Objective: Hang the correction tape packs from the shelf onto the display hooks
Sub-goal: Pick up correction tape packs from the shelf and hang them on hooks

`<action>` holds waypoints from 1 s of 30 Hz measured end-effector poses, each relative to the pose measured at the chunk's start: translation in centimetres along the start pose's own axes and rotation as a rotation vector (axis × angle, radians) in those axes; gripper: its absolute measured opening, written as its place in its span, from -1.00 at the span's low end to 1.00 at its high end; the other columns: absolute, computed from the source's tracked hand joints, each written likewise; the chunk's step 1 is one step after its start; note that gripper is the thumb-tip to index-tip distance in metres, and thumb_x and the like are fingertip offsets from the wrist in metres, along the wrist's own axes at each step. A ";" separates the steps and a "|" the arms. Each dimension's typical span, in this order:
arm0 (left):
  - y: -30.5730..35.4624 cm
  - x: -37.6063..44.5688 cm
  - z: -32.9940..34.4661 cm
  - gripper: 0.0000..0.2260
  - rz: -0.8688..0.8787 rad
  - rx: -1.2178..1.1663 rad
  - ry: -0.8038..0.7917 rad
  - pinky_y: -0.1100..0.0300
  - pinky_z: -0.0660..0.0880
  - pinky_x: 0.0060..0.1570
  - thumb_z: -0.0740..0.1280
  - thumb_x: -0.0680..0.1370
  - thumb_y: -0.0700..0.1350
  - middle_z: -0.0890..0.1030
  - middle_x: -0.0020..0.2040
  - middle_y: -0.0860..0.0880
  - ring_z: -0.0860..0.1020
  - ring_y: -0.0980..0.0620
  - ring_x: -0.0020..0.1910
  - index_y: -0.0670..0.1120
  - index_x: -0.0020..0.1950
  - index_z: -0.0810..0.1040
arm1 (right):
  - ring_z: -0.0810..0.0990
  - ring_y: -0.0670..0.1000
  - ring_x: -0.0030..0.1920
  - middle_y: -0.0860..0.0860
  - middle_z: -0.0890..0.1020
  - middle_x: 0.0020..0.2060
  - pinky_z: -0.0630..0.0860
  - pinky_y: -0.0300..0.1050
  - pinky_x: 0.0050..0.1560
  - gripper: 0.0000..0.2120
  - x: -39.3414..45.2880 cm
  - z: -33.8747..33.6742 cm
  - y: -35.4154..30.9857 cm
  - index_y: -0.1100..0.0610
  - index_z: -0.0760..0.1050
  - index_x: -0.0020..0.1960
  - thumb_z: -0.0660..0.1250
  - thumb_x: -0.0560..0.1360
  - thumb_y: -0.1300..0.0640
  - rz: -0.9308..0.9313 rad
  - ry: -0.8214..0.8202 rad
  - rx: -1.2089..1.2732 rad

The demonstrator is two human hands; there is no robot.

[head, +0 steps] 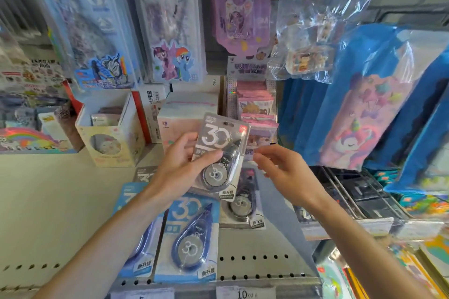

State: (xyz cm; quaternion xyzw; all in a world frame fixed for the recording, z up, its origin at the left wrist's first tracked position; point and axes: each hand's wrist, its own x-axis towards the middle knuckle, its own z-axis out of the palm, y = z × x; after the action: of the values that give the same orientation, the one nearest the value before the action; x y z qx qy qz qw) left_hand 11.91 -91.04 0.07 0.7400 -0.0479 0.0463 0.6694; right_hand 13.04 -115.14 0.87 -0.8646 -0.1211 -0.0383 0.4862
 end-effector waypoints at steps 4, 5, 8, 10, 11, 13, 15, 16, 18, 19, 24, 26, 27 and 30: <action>0.0 -0.3 -1.0 -0.54 0.003 -0.024 0.058 0.22 0.55 0.06 0.56 0.44 0.03 0.75 0.09 0.12 0.71 0.15 0.08 0.06 0.29 0.51 | 0.47 -0.10 0.27 -0.10 0.47 0.28 0.43 -0.21 0.30 -0.30 -2.1 2.8 1.0 0.03 0.45 0.44 0.37 0.45 -0.36 -0.051 -0.118 -0.283; -0.1 -0.4 -1.0 -0.55 0.006 -0.026 0.063 0.22 0.54 0.06 0.56 0.45 0.04 0.75 0.10 0.12 0.71 0.15 0.09 0.04 0.28 0.52 | 0.41 -0.09 0.31 -0.09 0.44 0.30 0.34 -0.28 0.31 -0.26 -2.5 3.4 1.2 0.02 0.43 0.46 0.39 0.43 -0.38 -0.074 -0.146 -0.318; -0.4 -0.7 -1.1 -0.53 0.007 -0.025 0.079 0.23 0.54 0.07 0.57 0.42 0.09 0.75 0.10 0.12 0.70 0.16 0.10 0.04 0.27 0.53 | 0.36 -0.10 0.36 -0.10 0.42 0.33 0.26 -0.32 0.36 -0.27 -2.8 3.1 1.6 0.01 0.38 0.49 0.48 0.44 -0.27 -0.106 -0.190 -0.337; -0.6 -0.8 -1.3 -0.55 0.005 -0.028 0.104 0.24 0.55 0.06 0.57 0.44 0.05 0.75 0.09 0.13 0.70 0.16 0.08 0.02 0.27 0.54 | 0.40 -0.12 0.38 -0.10 0.42 0.37 0.28 -0.35 0.40 -0.32 -2.7 1.8 1.9 0.02 0.35 0.52 0.52 0.48 -0.08 -0.086 -0.234 -0.270; -0.7 -0.9 -1.4 -0.57 0.006 -0.023 0.115 0.29 0.56 0.01 0.57 0.46 0.03 0.75 0.08 0.15 0.70 0.18 0.07 0.03 0.27 0.54 | 0.41 -0.14 0.39 -0.11 0.41 0.39 0.29 -0.36 0.41 -0.33 -2.7 1.1 2.1 0.02 0.34 0.53 0.52 0.50 0.00 -0.067 -0.254 -0.234; -0.8 -1.0 -1.4 -0.62 0.008 -0.007 0.127 0.42 0.56 -0.08 0.55 0.48 -0.01 0.74 0.05 0.19 0.70 0.23 0.04 0.05 0.26 0.54 | 0.39 -0.13 0.41 -0.12 0.40 0.41 0.29 -0.31 0.41 -0.34 -2.9 0.3 2.6 0.02 0.33 0.54 0.51 0.51 0.01 -0.032 -0.218 -0.231; -0.9 -1.2 -1.2 -0.63 0.003 -0.002 0.125 0.47 0.53 -0.12 0.54 0.51 -0.04 0.75 0.03 0.21 0.70 0.25 0.02 0.04 0.27 0.54 | 0.37 -0.02 0.45 -0.06 0.38 0.43 0.29 -0.16 0.46 -0.28 -3.0 0.4 3.1 0.09 0.30 0.55 0.47 0.51 -0.15 0.053 -0.144 -0.301; -1.0 -1.2 -1.1 -0.63 0.000 -0.004 0.126 0.48 0.53 -0.13 0.53 0.51 -0.05 0.75 0.02 0.20 0.70 0.25 0.00 0.02 0.28 0.53 | 0.37 0.03 0.45 -0.02 0.37 0.42 0.31 -0.09 0.47 -0.24 -3.1 0.6 3.3 0.14 0.30 0.55 0.44 0.51 -0.22 0.105 -0.131 -0.342; -0.9 -1.3 -0.8 -0.63 -0.004 -0.011 0.134 0.47 0.53 -0.16 0.53 0.51 -0.07 0.76 0.01 0.19 0.71 0.24 -0.02 0.00 0.28 0.54 | 0.41 0.04 0.37 -0.04 0.39 0.32 0.37 -0.05 0.40 -0.28 -3.2 0.8 3.6 0.16 0.38 0.44 0.42 0.49 -0.29 0.178 -0.137 -0.355; -0.8 -1.3 -0.8 -0.63 -0.003 -0.012 0.137 0.47 0.53 -0.16 0.53 0.51 -0.07 0.76 0.00 0.19 0.71 0.24 -0.03 0.00 0.27 0.54 | 0.45 0.03 0.29 -0.09 0.43 0.23 0.44 -0.06 0.31 -0.37 -3.1 0.7 3.8 0.12 0.43 0.33 0.43 0.48 -0.30 0.203 -0.136 -0.317; -0.4 -1.6 -0.4 -0.65 -0.013 -0.043 0.130 0.42 0.56 -0.13 0.54 0.50 -0.07 0.76 0.02 0.15 0.72 0.19 0.01 0.01 0.24 0.58 | 0.66 -0.11 -0.08 -0.12 0.68 -0.08 0.60 -0.13 -0.09 -0.57 -3.4 -1.4 4.2 -0.06 0.56 0.04 0.46 0.40 -0.36 0.331 -0.121 -0.228; -0.3 -1.7 -0.1 -0.69 -0.025 -0.062 0.114 0.31 0.57 -0.05 0.53 0.51 -0.09 0.77 0.03 0.12 0.73 0.15 0.03 0.01 0.23 0.59 | 0.66 -0.19 -0.11 -0.15 0.70 -0.10 0.56 -0.23 -0.19 -0.63 -3.5 -2.2 4.2 -0.09 0.58 0.01 0.51 0.39 -0.31 0.344 -0.072 -0.203; -0.3 -1.8 0.0 -0.70 -0.028 -0.066 0.101 0.27 0.58 -0.03 0.52 0.52 -0.10 0.77 0.03 0.11 0.73 0.14 0.03 0.01 0.23 0.59 | 0.66 -0.18 -0.12 -0.15 0.69 -0.09 0.53 -0.26 -0.22 -0.63 -3.6 -2.5 4.2 -0.10 0.56 0.04 0.55 0.38 -0.26 0.343 -0.043 -0.168; -0.1 -1.9 0.5 -0.73 -0.023 -0.086 0.085 0.33 0.60 -0.11 0.51 0.53 -0.12 0.77 0.02 0.10 0.73 0.14 0.01 0.00 0.21 0.61 | 0.71 -0.18 -0.21 -0.10 0.71 -0.07 0.57 -0.33 -0.27 -0.66 -3.8 -3.0 4.2 -0.13 0.53 0.06 0.61 0.40 -0.05 0.305 0.031 -0.010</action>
State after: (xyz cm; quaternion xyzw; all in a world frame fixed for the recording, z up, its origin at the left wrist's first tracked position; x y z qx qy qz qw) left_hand 10.00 -91.47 -0.37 0.7085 -0.0127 0.0678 0.7024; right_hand 10.57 -120.43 -1.75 -0.8746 0.0193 0.0223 0.4840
